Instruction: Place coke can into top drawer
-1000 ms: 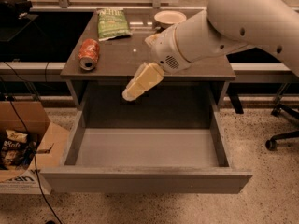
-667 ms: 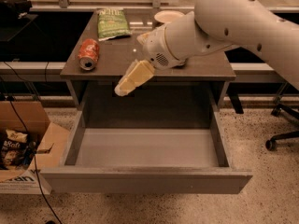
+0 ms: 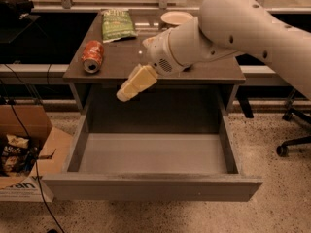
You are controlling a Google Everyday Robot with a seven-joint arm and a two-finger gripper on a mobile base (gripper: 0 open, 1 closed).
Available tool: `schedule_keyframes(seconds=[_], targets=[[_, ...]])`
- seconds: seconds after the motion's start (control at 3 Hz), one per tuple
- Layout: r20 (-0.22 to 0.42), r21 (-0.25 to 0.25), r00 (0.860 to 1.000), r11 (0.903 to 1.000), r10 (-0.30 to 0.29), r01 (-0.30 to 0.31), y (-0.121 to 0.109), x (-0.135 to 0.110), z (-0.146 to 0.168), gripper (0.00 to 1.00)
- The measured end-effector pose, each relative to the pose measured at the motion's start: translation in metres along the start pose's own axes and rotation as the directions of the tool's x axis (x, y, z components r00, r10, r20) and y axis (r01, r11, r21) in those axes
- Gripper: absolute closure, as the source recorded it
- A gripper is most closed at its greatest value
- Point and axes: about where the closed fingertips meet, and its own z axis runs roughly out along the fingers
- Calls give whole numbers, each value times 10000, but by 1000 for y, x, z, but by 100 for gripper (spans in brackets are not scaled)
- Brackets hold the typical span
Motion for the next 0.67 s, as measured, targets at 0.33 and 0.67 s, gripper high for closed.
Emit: schedule_keyframes(seconds=[0.33, 0.67], targets=[[324, 367, 9992, 9991, 222, -234, -4, -2, 29, 0], [781, 668, 9967, 9974, 234, -286, -17, -7, 57, 0]])
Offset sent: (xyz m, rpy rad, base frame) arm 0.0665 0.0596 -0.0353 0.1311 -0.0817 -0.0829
